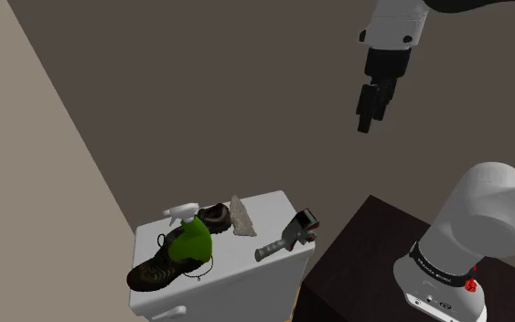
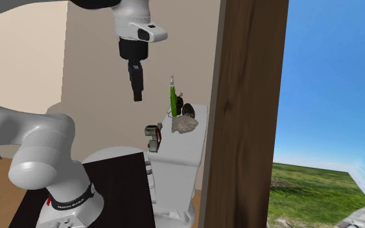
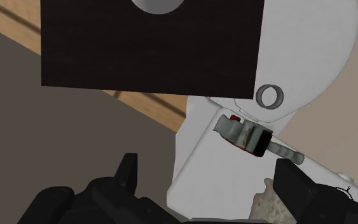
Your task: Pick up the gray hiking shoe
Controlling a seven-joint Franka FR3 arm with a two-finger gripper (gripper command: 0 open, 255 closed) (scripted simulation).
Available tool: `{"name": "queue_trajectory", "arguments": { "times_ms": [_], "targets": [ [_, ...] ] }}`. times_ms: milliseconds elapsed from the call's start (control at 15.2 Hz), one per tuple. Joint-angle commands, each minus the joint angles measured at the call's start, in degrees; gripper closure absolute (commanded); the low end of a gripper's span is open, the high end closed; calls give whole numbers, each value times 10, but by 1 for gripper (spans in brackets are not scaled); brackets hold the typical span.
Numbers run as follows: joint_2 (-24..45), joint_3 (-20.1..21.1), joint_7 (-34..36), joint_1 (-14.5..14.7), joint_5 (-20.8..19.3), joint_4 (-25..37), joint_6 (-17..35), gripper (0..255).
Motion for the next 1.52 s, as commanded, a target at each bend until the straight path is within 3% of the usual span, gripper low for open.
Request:
{"name": "queue_trajectory", "arguments": {
  "times_ms": [0,792,1452],
  "targets": [
    [0,0,0,0,0,0,0,0],
    [241,90,-38,41,-43,65,158,0],
    [459,161,-27,71,-140,177,230,0]
  ]
}}
